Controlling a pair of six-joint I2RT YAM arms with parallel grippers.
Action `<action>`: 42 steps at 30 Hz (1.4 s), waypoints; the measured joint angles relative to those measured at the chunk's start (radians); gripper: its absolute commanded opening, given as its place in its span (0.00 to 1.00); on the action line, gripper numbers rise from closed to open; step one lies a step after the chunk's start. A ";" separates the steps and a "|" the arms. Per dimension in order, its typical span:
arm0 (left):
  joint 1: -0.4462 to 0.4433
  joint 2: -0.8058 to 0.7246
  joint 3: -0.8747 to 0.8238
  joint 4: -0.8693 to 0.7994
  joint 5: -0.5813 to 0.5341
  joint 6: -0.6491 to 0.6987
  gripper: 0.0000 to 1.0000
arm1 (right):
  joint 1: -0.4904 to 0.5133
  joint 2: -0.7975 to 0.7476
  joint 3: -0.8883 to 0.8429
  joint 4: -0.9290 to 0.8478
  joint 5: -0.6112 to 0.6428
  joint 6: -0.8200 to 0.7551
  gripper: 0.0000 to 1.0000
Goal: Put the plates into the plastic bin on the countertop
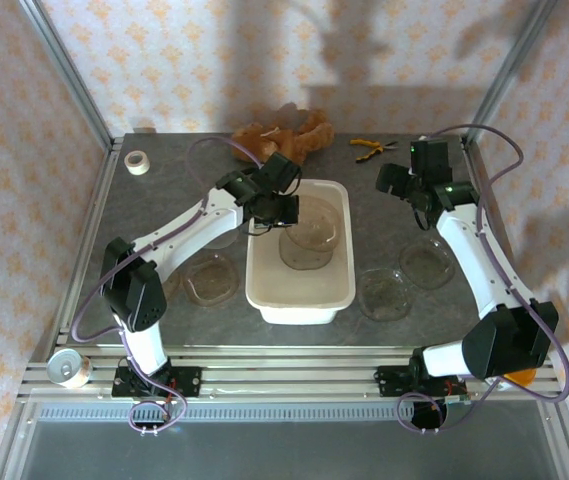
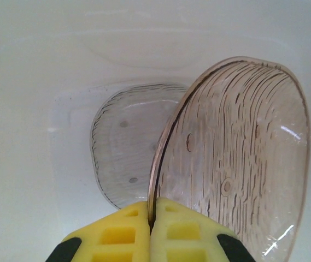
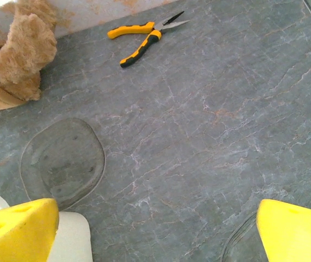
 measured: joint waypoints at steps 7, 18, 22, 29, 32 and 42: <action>-0.013 0.042 -0.042 0.009 0.000 -0.033 0.00 | 0.000 -0.005 -0.033 0.002 -0.027 0.005 0.92; -0.019 0.101 -0.089 0.061 -0.020 -0.055 0.00 | 0.000 -0.005 -0.033 0.013 -0.060 0.007 0.92; -0.019 0.130 -0.090 0.074 -0.021 -0.068 0.00 | 0.000 0.000 -0.033 0.016 -0.071 0.007 0.91; -0.019 0.182 -0.090 0.097 -0.023 -0.073 0.00 | 0.000 0.019 -0.033 0.020 -0.079 0.006 0.91; -0.019 0.195 -0.090 0.107 -0.023 -0.080 0.00 | 0.000 0.026 -0.033 0.019 -0.079 0.003 0.91; -0.019 0.229 -0.053 0.095 -0.039 -0.092 0.07 | 0.000 0.035 -0.033 0.019 -0.078 -0.001 0.91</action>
